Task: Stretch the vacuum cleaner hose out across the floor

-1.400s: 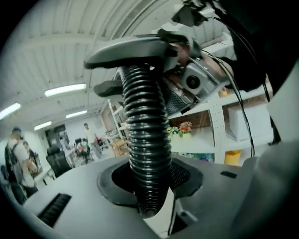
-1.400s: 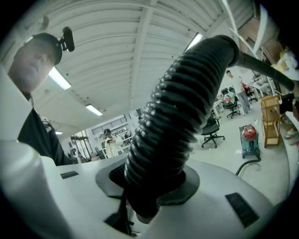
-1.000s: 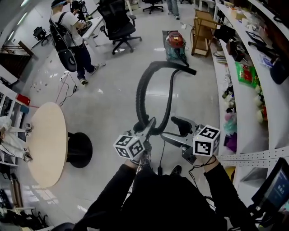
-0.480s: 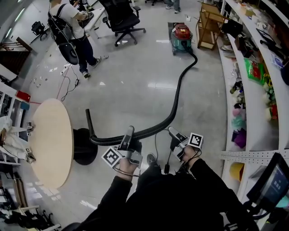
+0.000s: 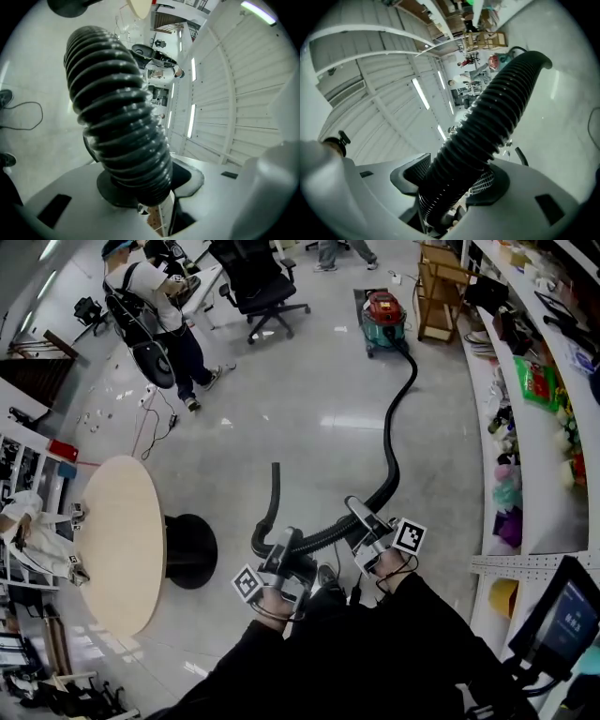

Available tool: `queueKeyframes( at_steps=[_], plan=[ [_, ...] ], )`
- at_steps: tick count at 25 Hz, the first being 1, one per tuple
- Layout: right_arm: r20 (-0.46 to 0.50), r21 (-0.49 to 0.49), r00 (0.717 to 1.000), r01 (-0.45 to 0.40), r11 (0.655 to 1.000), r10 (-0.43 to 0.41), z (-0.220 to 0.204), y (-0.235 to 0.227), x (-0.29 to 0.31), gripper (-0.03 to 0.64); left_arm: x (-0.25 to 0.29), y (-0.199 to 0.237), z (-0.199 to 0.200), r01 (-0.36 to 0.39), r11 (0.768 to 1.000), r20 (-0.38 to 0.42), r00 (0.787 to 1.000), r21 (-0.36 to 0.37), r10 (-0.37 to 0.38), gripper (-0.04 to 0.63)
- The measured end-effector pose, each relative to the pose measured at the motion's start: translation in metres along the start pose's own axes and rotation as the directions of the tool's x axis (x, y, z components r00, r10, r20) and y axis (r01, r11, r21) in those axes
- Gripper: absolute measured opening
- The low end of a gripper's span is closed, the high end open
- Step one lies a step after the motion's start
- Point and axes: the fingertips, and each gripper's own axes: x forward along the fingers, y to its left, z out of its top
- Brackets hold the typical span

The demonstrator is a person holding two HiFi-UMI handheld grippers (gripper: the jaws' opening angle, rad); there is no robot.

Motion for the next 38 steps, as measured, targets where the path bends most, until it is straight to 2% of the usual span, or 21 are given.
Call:
queueKeyframes(
  at_steps=[4,8,11,14,16,20,22,24,25,26,27,28,29,30,31,32,33,35,36,37,38],
  plan=[
    [-0.014,-0.148,0.998,0.054,0.987,-0.057,0.031,0.033,-0.037,0.236,0.009,0.023,-0.055,0.012,0.999,-0.071,0.997,-0.046,-0.016,0.200],
    [0.048,-0.144,0.997,0.074,0.987,-0.067,0.069,0.047,-0.082,0.227,0.007,0.037,-0.140,0.049,0.993,-0.204,0.976,-0.103,-0.069,0.216],
    [0.096,-0.125,0.992,0.088,0.988,-0.076,0.080,0.047,-0.106,0.221,-0.006,0.056,-0.185,-0.014,0.986,-0.305,0.952,-0.167,-0.038,0.221],
    [0.128,-0.129,0.985,0.128,0.983,-0.112,0.074,0.044,-0.121,0.216,-0.022,0.072,-0.201,-0.090,0.957,-0.339,0.941,-0.275,-0.009,0.230],
    [0.153,-0.140,0.977,0.170,0.976,-0.148,0.073,0.042,-0.131,0.215,-0.030,0.072,-0.208,-0.114,0.951,-0.370,0.929,-0.286,0.000,0.233],
    [0.281,-0.155,0.940,0.243,0.958,-0.193,0.093,0.044,-0.154,0.199,-0.055,0.042,-0.224,-0.050,0.959,-0.463,0.882,-0.278,-0.088,0.232],
    [0.304,-0.195,0.926,0.290,0.937,-0.223,0.087,0.047,-0.160,0.193,-0.080,0.027,-0.224,-0.007,0.970,-0.523,0.843,-0.244,-0.126,0.231],
    [0.292,-0.252,0.922,0.332,0.909,-0.255,0.065,0.050,-0.163,0.192,-0.111,0.016,-0.220,0.040,0.992,-0.601,0.792,-0.123,-0.107,0.230],
    [0.277,-0.291,0.922,0.348,0.891,-0.270,0.050,0.052,-0.161,0.189,-0.126,0.013,-0.214,0.070,0.998,-0.639,0.768,0.001,-0.054,0.230],
    [0.262,-0.332,0.922,0.362,0.871,-0.284,0.034,0.055,-0.157,0.185,-0.140,0.012,-0.203,0.111,0.977,-0.664,0.746,0.184,0.040,0.232],
    [0.251,-0.366,0.921,0.376,0.851,-0.299,0.017,0.057,-0.153,0.181,-0.152,0.015,-0.190,0.167,0.896,-0.663,0.729,0.412,0.169,0.232],
    [0.244,-0.393,0.918,0.389,0.833,-0.314,-0.001,0.061,-0.149,0.176,-0.163,0.020,-0.175,0.234,0.734,-0.622,0.718,0.637,0.312,0.232],
    [0.241,-0.414,0.913,0.403,0.816,-0.329,-0.018,0.064,-0.145,0.175,-0.172,0.026,-0.160,0.297,0.513,-0.544,0.715,0.805,0.439,0.232],
    [0.240,-0.431,0.908,0.417,0.800,-0.343,-0.034,0.069,-0.142,0.173,-0.179,0.031,-0.146,0.347,0.290,-0.452,0.719,0.892,0.528,0.237],
    [0.240,-0.444,0.905,0.425,0.789,-0.352,-0.050,0.075,-0.139,0.172,-0.184,0.033,-0.136,0.381,0.115,-0.374,0.726,0.917,0.577,0.258],
    [0.236,-0.458,0.905,0.426,0.780,-0.355,-0.065,0.083,-0.136,0.172,-0.187,0.033,-0.130,0.403,-0.003,-0.321,0.732,0.915,0.601,0.283],
    [0.227,-0.478,0.908,0.419,0.772,-0.352,-0.077,0.093,-0.134,0.172,-0.187,0.031,-0.129,0.420,-0.086,-0.286,0.740,0.904,0.608,0.312],
    [0.207,-0.504,0.920,0.393,0.769,-0.334,-0.097,0.113,-0.132,0.173,-0.182,0.027,-0.135,0.457,-0.214,-0.251,0.758,0.863,0.602,0.362],
    [0.198,-0.509,0.924,0.381,0.772,-0.326,-0.106,0.121,-0.132,0.173,-0.180,0.027,-0.143,0.483,-0.252,-0.255,0.757,0.839,0.602,0.370],
    [0.188,-0.513,0.928,0.373,0.773,-0.323,-0.114,0.129,-0.133,0.173,-0.180,0.029,-0.154,0.514,-0.263,-0.273,0.745,0.816,0.608,0.374],
    [0.178,-0.514,0.930,0.367,0.775,-0.322,-0.122,0.134,-0.135,0.173,-0.183,0.033,-0.166,0.545,-0.260,-0.296,0.727,0.797,0.620,0.377]
  ],
)
